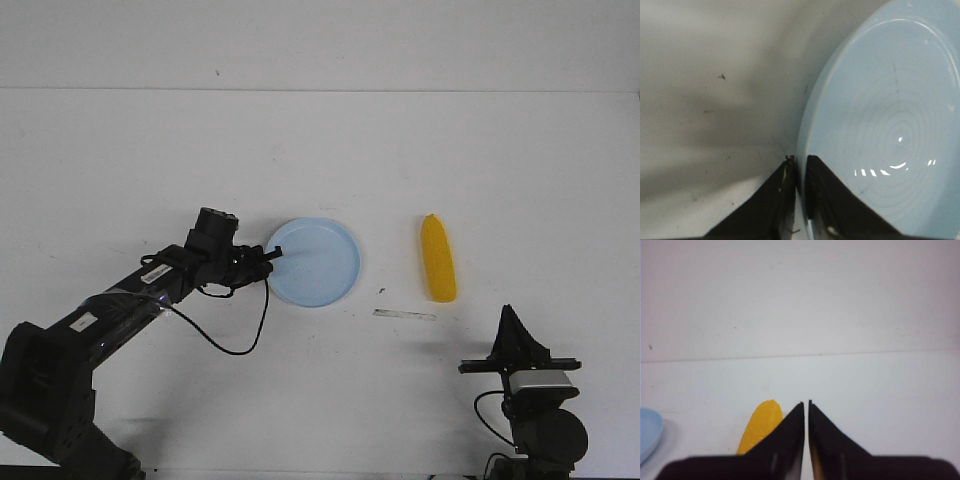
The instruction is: Place corn on plate with both arms
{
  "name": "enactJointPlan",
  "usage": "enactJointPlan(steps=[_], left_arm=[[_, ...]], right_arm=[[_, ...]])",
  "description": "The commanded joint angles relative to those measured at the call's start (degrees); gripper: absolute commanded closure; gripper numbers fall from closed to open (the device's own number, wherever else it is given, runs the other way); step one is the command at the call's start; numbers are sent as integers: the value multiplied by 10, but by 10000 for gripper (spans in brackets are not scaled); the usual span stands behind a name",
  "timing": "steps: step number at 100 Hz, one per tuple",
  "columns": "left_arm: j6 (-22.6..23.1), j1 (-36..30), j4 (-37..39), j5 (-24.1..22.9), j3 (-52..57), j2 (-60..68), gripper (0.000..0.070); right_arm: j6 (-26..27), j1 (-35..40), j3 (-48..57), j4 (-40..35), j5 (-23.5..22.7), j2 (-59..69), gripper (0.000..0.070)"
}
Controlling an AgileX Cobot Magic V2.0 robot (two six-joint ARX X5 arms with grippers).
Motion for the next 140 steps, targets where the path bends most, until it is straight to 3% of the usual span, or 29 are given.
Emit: enactJointPlan(steps=[1, 20, 32, 52, 59, 65, 73, 91, 140], left_arm=[[2, -3, -1, 2, 7, 5, 584], [6, -3, -5, 1, 7, -2, 566], [37, -3, -1, -2, 7, -38, 568], [83, 6, 3, -66, 7, -135, 574], [117, 7, 3, -106, 6, -167, 603], [162, 7, 4, -139, 4, -193, 700], [227, 9, 9, -171, -3, -229, 699], [346, 40, 47, -175, -47, -309, 699], [352, 160, 194, -170, -302, -657, 699]], right_arm=[[-3, 1, -1, 6, 0, 0, 687], [-3, 0, -1, 6, 0, 0, 687], [-3, 0, -1, 6, 0, 0, 687], [-3, 1, -1, 6, 0, 0, 687], [-3, 1, -1, 6, 0, 0, 687], [-3, 1, -1, 6, 0, 0, 687], [-3, 1, -1, 6, 0, 0, 687], [-3, 1, -1, 6, 0, 0, 687], [-3, 0, -1, 6, 0, 0, 687]])
